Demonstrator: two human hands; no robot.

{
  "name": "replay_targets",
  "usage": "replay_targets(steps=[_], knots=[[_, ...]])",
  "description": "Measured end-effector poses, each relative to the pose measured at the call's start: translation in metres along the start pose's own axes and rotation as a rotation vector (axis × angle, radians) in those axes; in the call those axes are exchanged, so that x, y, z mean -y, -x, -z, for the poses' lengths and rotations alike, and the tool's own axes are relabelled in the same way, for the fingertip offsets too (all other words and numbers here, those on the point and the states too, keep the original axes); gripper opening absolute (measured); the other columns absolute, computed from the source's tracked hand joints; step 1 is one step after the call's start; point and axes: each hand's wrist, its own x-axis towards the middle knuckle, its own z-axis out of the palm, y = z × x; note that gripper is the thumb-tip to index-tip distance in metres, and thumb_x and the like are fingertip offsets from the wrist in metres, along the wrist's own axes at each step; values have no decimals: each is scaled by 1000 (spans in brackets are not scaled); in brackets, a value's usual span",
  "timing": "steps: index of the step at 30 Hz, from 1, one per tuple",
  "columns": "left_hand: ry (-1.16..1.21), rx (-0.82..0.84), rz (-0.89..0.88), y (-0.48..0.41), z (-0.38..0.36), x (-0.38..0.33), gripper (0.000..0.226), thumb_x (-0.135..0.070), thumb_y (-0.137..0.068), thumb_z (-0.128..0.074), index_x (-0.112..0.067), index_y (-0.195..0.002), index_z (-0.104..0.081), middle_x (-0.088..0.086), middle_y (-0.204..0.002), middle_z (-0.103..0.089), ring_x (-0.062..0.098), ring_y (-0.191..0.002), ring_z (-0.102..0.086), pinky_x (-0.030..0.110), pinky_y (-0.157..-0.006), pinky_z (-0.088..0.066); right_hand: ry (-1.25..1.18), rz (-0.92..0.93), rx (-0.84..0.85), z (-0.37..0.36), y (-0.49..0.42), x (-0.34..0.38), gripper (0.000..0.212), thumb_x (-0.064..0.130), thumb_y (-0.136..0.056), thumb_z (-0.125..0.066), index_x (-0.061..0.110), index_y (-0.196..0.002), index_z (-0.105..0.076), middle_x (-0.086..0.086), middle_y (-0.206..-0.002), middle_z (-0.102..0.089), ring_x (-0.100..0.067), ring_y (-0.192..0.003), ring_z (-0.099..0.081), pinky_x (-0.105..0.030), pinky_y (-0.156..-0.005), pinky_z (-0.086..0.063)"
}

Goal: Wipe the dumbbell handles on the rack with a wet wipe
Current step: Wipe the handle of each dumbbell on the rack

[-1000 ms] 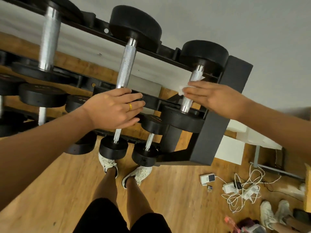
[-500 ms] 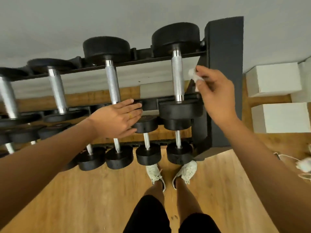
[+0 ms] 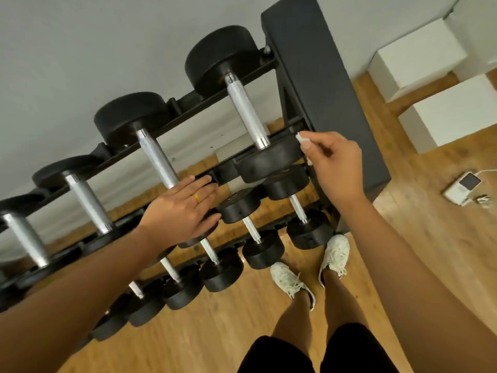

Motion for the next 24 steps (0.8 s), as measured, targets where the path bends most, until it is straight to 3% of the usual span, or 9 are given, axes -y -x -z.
replay_targets(steps=[3,7,10,13,18,24], knots=[[-20,-33,-14,0,-4,0,50,-46,-104,-53,-5,-127,-72,13,-129,-71,29,-130,-62,47,-112,-47,-49,-91,-81,-7,-6,-9,21,13,-94,-68,12,-113,-76,4,-107,-75,-1,-102,-68,-19,-94,-53],[-26,-35,-27,-2,-5,3,51,-47,-105,-51,-5,-126,-72,13,-129,-71,29,-130,-61,47,-114,-45,0,-83,-114,-11,0,-8,23,11,-97,-64,12,-117,-74,3,-111,-73,6,-98,-64,-3,-86,-45],[-26,-38,-35,0,-6,4,52,-48,-105,-49,-5,-125,-72,12,-129,-71,29,-130,-62,46,-114,-44,49,-38,-115,-11,16,-11,27,6,-98,-60,12,-121,-72,6,-106,-69,17,-81,-59,0,-74,-41],[-20,-51,-44,2,-6,5,51,-48,-106,-49,-6,-124,-73,11,-128,-72,28,-129,-62,46,-113,-45,26,-55,-148,-13,8,-10,25,7,-96,-62,12,-117,-74,8,-106,-69,21,-84,-58,-1,-80,-43],[-27,-75,-55,3,-8,6,50,-47,-106,-49,-7,-123,-74,10,-126,-73,27,-127,-63,43,-113,-42,17,-101,-120,-16,-10,0,24,7,-96,-62,12,-116,-75,7,-107,-70,5,-88,-63,-2,-80,-46],[-3,-118,-68,3,-8,7,49,-46,-106,-49,-6,-121,-75,10,-123,-74,27,-124,-65,43,-109,-46,47,116,-100,-16,36,24,19,13,-93,-69,15,-111,-77,3,-97,-70,-4,-91,-64,-12,-81,-47]])
